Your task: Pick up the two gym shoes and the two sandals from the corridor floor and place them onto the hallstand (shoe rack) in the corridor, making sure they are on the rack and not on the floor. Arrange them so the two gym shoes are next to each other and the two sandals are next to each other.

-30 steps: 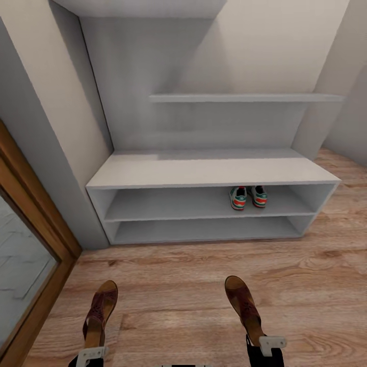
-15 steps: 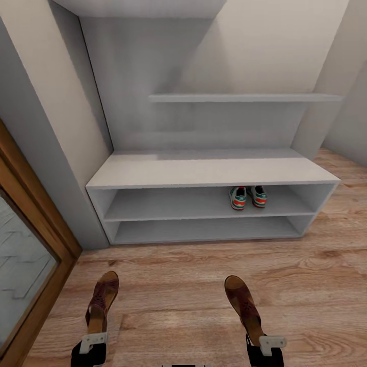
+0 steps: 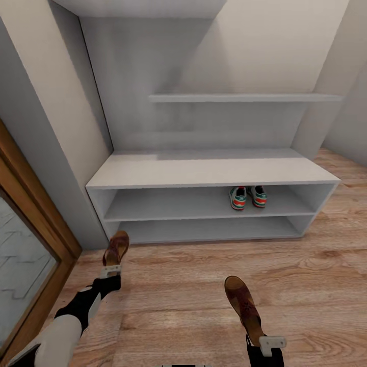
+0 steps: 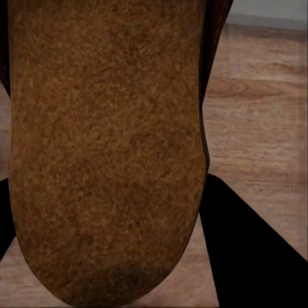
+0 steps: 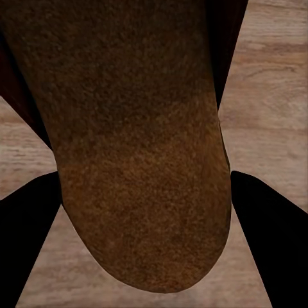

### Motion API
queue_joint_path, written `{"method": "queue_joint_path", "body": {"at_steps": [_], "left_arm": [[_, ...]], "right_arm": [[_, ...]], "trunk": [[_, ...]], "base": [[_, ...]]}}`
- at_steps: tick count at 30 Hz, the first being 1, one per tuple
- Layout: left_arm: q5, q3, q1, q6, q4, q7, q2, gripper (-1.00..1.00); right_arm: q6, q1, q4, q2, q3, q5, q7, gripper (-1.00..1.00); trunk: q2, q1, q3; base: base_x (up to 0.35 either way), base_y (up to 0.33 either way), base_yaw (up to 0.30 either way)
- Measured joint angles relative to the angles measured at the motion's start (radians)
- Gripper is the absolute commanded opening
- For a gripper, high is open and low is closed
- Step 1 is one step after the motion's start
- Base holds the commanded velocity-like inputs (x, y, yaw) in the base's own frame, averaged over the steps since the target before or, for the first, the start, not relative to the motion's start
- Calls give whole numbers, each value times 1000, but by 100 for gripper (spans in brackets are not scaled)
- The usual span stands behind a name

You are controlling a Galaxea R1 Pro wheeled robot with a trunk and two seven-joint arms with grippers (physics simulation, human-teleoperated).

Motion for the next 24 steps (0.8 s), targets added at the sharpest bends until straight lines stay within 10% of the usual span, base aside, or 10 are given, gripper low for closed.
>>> {"method": "queue_joint_path", "body": {"at_steps": [10,24], "left_arm": [[-41,-1,-132,195,0,1,-6,-100],[-46,-6,-155,218,-48,-2,-8,-100]], "right_arm": [[0,0,0,0,0,0,-1,-100],[-1,0,-2,-3,-3,-4,-2,-100]], "trunk": [[0,0,0],[0,0,0]], "base": [[0,0,0],[0,0,0]]}}
